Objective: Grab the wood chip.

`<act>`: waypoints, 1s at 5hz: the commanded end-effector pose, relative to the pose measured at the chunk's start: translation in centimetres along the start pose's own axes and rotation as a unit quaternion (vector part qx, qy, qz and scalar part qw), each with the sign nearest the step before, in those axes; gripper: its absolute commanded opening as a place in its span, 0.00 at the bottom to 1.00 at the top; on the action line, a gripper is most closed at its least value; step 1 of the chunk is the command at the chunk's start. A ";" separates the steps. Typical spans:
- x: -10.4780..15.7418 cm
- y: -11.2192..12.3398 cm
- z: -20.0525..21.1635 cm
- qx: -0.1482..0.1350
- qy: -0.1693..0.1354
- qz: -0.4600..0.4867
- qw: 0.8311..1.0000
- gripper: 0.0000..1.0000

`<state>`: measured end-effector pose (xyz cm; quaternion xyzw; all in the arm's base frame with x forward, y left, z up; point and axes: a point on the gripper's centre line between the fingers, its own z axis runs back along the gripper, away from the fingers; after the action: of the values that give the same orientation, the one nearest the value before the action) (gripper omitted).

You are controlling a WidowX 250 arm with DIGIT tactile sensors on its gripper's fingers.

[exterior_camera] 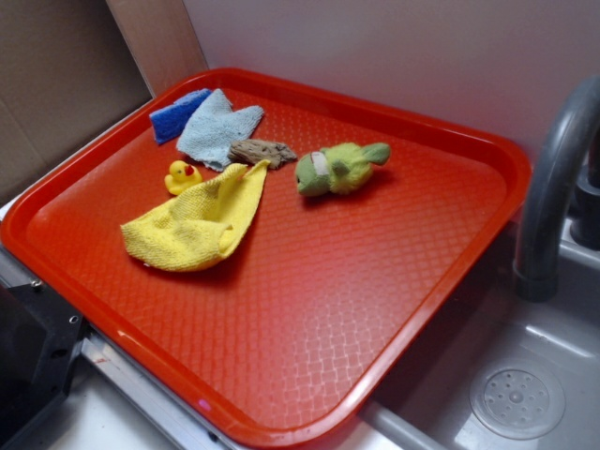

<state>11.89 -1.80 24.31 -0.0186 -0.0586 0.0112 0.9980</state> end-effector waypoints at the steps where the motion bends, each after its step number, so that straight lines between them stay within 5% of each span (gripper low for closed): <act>1: 0.0 0.0 0.0 0.000 0.000 0.000 1.000 1.00; 2: 4.5 5.1 -5.1 0.049 -0.009 -0.073 0.996 1.00; 4: 14.7 10.5 -11.3 0.023 0.000 -0.163 0.986 1.00; 5: 14.7 10.5 -11.3 0.023 0.000 -0.163 0.986 1.00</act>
<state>26.78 8.73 12.84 -0.0017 -0.0339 -0.1451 0.9888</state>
